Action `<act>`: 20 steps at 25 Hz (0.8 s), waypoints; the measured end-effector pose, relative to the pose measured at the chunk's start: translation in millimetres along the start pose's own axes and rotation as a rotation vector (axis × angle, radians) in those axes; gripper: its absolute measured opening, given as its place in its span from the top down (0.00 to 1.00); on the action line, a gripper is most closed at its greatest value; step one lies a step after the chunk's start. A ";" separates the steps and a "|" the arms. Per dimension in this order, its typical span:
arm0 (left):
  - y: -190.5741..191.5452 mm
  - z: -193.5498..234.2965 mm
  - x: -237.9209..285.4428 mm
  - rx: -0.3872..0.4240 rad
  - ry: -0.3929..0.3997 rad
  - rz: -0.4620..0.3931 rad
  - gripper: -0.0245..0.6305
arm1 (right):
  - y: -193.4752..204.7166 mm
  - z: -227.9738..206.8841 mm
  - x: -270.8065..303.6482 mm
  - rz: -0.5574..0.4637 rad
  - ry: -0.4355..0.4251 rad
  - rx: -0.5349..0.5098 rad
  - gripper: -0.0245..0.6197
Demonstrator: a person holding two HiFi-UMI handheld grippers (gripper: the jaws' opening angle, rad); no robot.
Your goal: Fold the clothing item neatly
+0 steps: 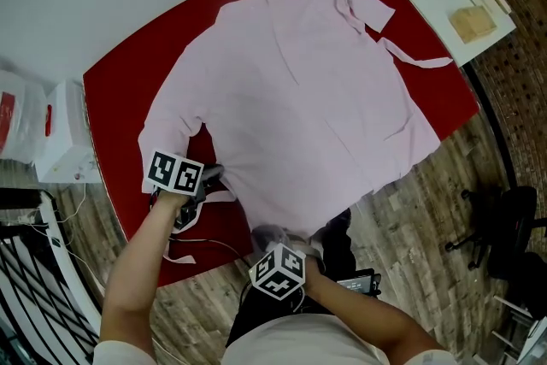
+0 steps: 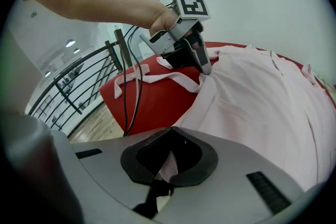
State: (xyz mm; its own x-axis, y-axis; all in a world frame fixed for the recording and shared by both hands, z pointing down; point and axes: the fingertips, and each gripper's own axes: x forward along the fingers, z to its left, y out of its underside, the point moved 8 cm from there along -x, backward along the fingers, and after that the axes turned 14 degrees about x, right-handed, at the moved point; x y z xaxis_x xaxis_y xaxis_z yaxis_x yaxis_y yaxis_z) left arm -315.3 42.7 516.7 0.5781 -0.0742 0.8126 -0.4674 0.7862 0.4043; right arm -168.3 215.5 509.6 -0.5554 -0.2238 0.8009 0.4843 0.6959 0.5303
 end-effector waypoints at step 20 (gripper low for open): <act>10.2 -35.1 -22.8 0.019 0.001 -0.188 0.96 | 66.5 -147.4 -110.6 -0.184 0.412 0.171 0.93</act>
State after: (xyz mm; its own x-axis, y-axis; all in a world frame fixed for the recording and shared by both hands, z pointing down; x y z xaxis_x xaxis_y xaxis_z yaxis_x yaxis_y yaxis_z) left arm -309.8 73.9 487.6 0.6570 -0.2182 0.7216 -0.3638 0.7466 0.5570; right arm 25.0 185.9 497.3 -0.2904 -0.5816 0.7599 0.2661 0.7137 0.6479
